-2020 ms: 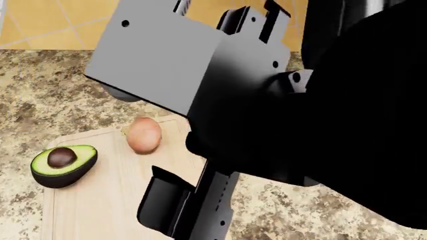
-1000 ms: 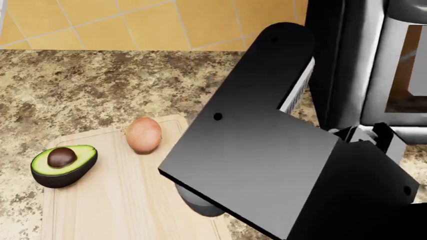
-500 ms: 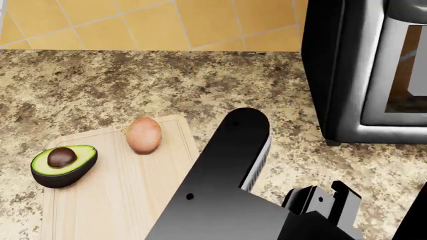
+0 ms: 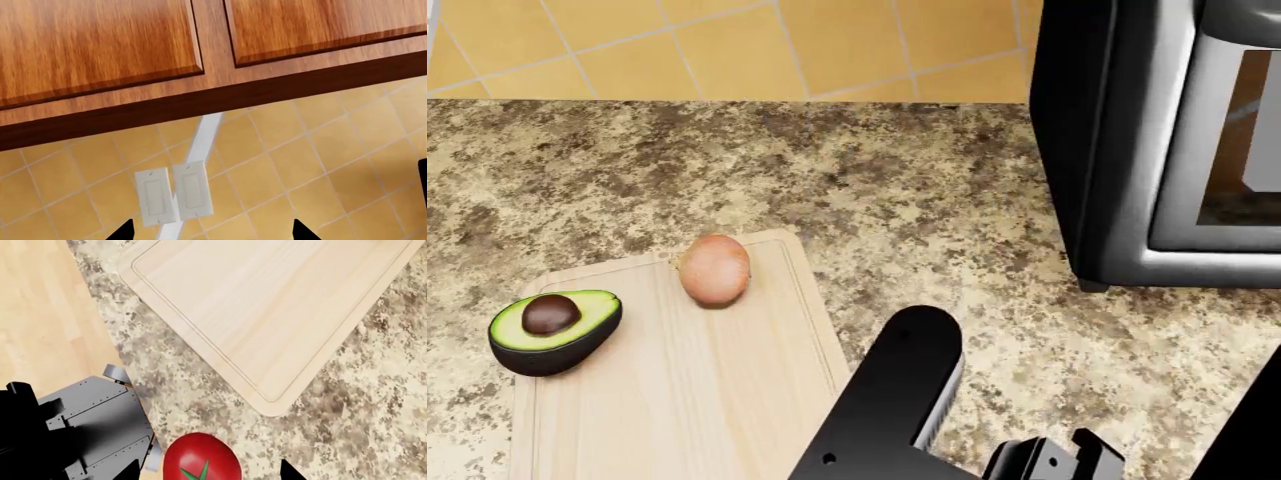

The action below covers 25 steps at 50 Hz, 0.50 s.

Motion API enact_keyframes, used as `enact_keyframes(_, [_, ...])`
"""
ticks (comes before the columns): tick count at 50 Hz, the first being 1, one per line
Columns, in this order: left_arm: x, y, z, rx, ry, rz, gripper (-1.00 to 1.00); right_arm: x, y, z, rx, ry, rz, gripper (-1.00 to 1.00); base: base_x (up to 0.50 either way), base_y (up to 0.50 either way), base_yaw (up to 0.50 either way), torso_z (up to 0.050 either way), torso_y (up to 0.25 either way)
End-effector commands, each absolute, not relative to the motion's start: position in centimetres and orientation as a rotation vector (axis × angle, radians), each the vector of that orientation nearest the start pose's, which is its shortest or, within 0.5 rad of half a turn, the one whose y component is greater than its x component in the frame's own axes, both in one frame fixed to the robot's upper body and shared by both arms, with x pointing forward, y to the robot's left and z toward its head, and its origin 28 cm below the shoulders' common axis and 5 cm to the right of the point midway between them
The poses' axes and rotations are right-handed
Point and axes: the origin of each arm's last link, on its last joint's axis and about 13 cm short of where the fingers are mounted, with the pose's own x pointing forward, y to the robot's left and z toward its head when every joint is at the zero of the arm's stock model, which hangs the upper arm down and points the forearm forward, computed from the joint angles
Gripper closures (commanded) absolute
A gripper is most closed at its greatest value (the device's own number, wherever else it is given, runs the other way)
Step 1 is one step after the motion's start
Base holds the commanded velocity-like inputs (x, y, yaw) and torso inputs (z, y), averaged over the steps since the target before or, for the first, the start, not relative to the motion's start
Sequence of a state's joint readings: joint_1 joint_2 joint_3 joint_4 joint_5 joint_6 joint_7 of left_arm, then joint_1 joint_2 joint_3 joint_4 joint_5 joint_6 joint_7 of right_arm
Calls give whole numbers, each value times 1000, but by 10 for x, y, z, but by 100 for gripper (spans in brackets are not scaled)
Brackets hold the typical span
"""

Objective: Place the avocado, onion, tomato and bell pepper on the cutting board.

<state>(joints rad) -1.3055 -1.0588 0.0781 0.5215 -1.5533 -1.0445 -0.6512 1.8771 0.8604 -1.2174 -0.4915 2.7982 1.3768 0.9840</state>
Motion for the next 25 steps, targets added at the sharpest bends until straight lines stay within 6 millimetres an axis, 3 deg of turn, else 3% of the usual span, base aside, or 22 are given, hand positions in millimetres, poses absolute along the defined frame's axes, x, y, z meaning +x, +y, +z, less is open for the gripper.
enact_keyframes(1, [181,311,375,176,-382,-29,-100,146,-127,322,-663,863,921,-100,0,0,0,0,0])
enact_keyframes(25, [180,312,375,178,-383,-24,-100,146,-132,293,-630,916,918,-100,0,0,0,0,0])
